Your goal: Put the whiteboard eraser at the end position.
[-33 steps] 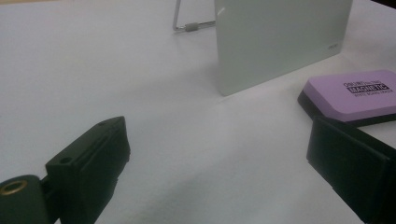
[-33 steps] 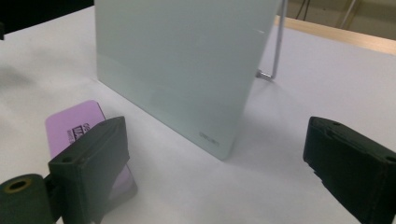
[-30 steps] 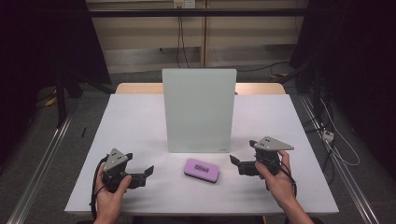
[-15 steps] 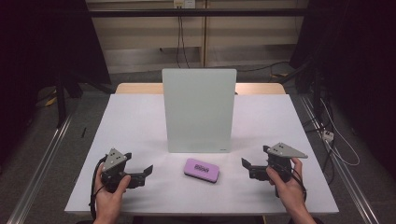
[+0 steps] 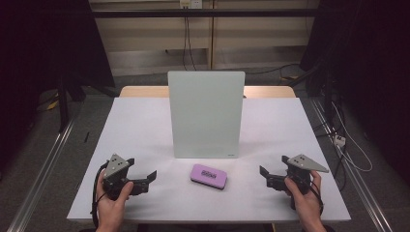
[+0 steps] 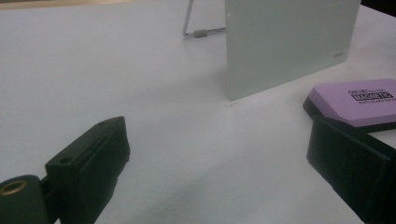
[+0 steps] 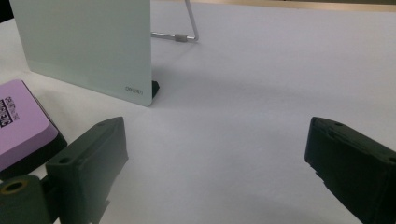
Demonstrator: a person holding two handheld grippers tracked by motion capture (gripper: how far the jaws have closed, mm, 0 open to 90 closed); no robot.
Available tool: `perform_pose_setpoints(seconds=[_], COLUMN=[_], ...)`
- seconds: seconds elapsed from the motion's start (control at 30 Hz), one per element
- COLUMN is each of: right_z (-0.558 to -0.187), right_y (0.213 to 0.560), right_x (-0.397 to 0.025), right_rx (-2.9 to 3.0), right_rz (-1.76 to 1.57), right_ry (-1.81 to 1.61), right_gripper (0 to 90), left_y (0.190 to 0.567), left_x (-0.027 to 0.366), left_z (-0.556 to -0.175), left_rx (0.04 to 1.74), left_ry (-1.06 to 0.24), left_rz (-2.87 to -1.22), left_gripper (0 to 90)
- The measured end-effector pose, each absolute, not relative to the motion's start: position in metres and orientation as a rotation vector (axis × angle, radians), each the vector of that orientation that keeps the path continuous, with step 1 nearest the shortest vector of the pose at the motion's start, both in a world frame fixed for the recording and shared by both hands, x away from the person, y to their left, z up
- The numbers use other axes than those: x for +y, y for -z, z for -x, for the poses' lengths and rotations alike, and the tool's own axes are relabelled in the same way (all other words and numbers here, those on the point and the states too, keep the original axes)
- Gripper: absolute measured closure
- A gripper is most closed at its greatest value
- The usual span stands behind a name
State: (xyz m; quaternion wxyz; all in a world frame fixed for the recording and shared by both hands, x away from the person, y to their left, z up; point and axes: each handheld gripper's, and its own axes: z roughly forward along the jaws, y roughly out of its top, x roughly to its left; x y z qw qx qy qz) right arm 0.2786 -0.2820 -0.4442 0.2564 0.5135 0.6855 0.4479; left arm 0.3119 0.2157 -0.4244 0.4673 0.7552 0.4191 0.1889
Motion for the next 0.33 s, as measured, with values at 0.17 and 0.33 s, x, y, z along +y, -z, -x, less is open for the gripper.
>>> perform_pose_setpoints(seconds=[0.17,0.33], right_z=[-0.2765,-0.2770], right_y=[0.4439,0.4430], right_x=[-0.2796,-0.2813], right_rx=[1.852,1.839], right_rz=[-1.367,-1.372], right_ry=[-1.205,-1.217], right_gripper=[5.6,5.7], left_y=[0.4248,0.4259], left_x=[0.2167,0.2155], left_z=[-0.3121,-0.3129], left_rx=[1.035,1.033], left_ry=[-0.460,-0.456], left_rz=[-1.857,-1.862], left_gripper=[5.7,5.6])
